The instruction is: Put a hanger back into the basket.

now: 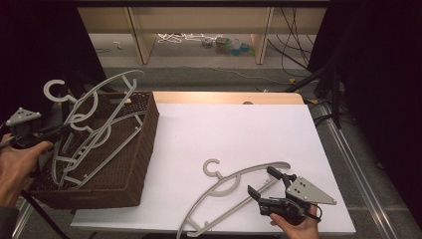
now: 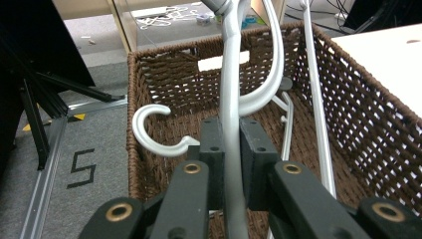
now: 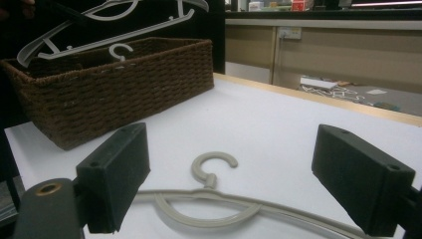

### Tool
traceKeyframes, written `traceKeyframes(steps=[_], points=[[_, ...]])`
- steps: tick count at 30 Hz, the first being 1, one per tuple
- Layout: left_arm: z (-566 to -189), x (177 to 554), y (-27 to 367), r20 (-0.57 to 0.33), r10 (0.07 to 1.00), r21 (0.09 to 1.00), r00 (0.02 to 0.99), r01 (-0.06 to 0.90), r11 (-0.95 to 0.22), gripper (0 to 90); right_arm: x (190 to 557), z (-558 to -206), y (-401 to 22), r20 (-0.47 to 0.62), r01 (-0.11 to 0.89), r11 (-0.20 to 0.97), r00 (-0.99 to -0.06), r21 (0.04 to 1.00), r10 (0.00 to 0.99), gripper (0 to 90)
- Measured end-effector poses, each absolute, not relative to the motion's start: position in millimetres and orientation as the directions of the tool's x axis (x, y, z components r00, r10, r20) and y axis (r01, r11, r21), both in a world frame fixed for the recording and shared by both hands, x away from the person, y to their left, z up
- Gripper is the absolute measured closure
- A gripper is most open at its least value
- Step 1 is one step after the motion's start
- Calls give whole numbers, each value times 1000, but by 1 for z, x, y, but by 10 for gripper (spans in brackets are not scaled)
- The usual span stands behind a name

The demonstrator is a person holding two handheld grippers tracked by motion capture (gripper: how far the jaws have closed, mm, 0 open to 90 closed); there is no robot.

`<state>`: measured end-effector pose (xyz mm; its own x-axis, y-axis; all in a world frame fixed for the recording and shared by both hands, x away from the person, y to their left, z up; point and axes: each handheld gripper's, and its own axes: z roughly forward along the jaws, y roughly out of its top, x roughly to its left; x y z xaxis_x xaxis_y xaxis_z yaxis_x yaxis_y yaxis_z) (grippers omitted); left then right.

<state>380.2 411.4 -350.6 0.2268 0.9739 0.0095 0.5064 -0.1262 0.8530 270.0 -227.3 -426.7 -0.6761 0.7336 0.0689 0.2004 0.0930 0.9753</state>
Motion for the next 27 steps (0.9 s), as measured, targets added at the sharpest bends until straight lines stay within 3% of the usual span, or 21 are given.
traceKeyframes(steps=[27], points=[[-378, 371, 425, 128, 940, 790, 315, 541, -289, 819, 272, -428, -228, 68, 199, 91, -670, 976, 739, 160]])
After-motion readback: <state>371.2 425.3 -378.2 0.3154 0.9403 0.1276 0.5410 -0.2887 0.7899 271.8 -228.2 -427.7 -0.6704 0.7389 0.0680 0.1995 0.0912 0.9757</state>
